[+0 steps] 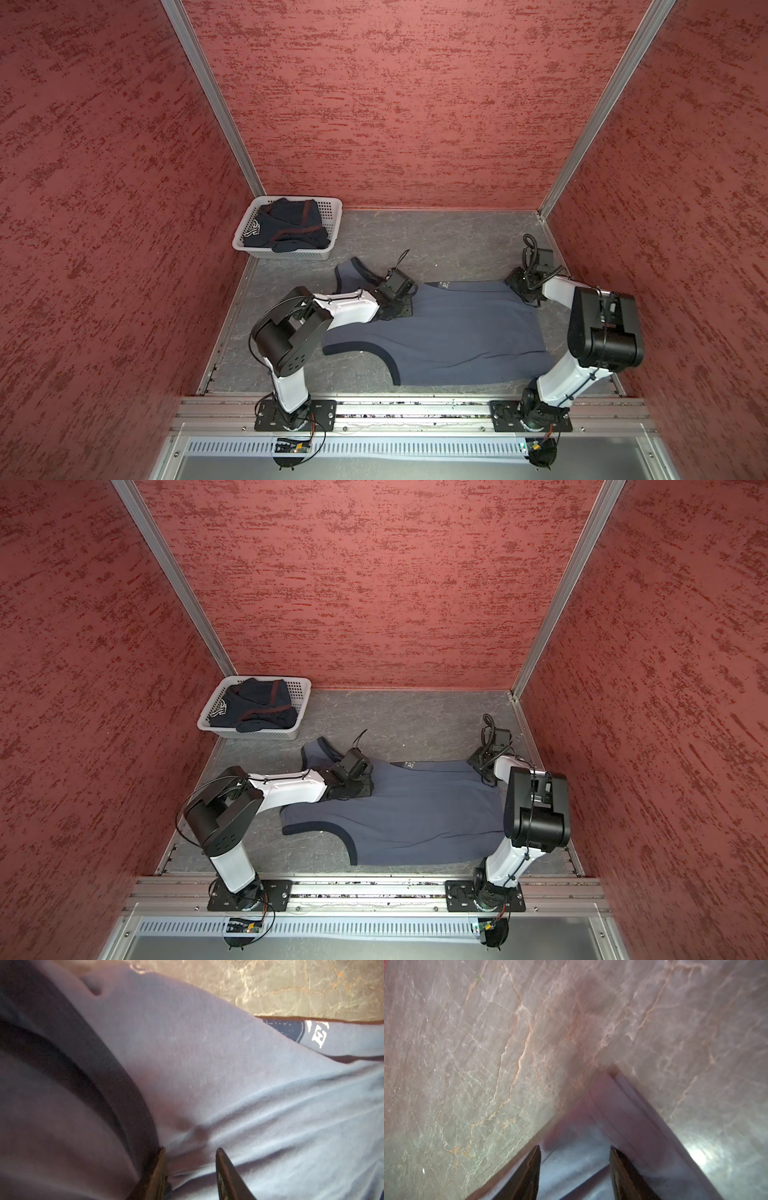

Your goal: Fold and stack the tank tops

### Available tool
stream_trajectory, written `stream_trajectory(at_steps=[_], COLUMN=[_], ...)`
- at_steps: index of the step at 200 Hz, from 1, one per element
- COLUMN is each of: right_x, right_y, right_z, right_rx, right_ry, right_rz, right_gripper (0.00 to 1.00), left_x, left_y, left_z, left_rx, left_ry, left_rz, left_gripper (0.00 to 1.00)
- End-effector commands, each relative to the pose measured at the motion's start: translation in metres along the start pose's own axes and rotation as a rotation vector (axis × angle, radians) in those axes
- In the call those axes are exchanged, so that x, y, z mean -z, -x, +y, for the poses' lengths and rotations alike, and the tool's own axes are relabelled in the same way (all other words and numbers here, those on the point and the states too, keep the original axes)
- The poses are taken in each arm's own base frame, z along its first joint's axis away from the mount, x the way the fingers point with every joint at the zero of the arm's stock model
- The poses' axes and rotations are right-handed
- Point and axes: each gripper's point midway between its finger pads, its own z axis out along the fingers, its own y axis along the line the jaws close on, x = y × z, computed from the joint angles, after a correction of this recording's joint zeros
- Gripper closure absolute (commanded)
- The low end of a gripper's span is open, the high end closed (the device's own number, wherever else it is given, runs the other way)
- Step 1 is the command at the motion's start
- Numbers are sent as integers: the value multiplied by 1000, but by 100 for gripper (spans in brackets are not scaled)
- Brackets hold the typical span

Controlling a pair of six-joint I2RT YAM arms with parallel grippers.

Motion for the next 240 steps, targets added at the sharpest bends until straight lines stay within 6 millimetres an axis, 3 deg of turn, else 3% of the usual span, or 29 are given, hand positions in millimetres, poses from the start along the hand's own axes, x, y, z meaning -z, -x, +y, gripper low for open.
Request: stream_trajectory(at_steps=[1,29,53,86,121,156,240], right_x=[-9,-1,15,39,53,55,50], right_y=[1,13,20,11,-22,-43,-57], right_z=[-19,-9,11,42,60,53,43], right_rx=[-32,-13,28,117,189,209,216], right_ry=[-85,-62,13,73,130,128,127], right_rz=[4,-26,-48,-52,-24,0,19], right_gripper=[45,44,43,41,41,40,40], left_x=[13,40,57,65,62,51,0], left_y=[-2,39,77,133,176,190,186], left_z=[10,-2,12,75,129,160,164], left_rx=[-5,3,34,154,247,289,290], left_ry=[40,13,67,284,451,571,563], left_rz=[11,-65,-111,-129,-143,-118,-46], left_gripper=[58,50,43,39,33,31,35])
